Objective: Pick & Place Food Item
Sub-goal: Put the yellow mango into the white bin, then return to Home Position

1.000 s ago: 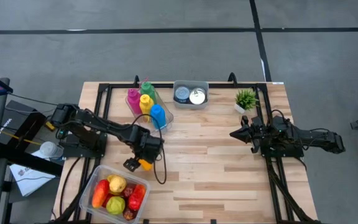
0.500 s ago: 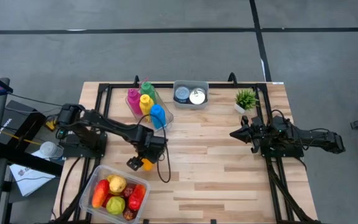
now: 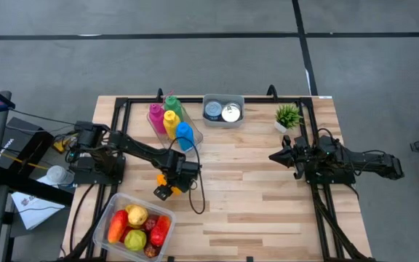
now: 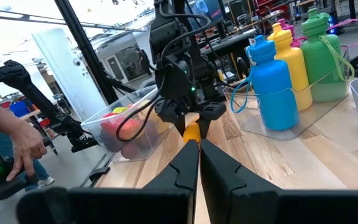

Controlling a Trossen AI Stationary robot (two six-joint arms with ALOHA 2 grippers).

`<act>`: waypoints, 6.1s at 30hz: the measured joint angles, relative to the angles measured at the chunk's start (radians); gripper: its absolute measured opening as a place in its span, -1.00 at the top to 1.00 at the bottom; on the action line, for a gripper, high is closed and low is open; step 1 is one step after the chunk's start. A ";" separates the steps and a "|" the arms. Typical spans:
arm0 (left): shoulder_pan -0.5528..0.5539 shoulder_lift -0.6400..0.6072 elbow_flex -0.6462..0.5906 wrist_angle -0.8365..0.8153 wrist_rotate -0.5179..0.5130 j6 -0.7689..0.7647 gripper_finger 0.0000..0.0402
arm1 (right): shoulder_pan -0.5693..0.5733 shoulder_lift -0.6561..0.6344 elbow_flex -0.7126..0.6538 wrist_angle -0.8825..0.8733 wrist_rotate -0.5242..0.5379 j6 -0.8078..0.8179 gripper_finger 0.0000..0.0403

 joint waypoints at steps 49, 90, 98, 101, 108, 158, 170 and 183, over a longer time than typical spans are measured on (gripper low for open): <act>-0.101 -0.447 0.246 0.882 0.019 -1.396 -0.11 | 0.000 0.000 0.000 0.000 0.000 0.000 0.94; -0.595 -0.564 0.036 -0.149 -0.039 -0.992 -0.18 | 0.000 0.000 0.000 -0.001 0.000 0.000 0.94; -0.652 -0.564 -0.042 -0.139 0.016 -0.978 -0.22 | 0.000 0.000 0.000 -0.001 0.000 0.000 0.94; -0.663 -0.564 -0.075 -0.141 0.015 -0.950 -0.24 | 0.000 0.000 0.000 -0.001 0.000 0.000 0.94; -0.657 -0.564 -0.095 -0.057 0.012 -0.856 -0.23 | 0.000 0.000 0.000 -0.001 0.000 0.000 0.94; -0.337 -1.149 -0.094 0.846 -0.582 -0.785 -0.05 | 0.000 0.000 0.000 -0.001 0.000 0.000 0.94; -0.337 -1.354 -0.374 0.928 -0.526 -0.679 -0.04 | 0.000 0.000 0.000 -0.001 0.000 0.000 0.94; -0.337 -1.609 -0.798 1.237 -0.486 -0.666 -0.04 | 0.000 0.000 0.000 -0.001 0.000 0.000 0.94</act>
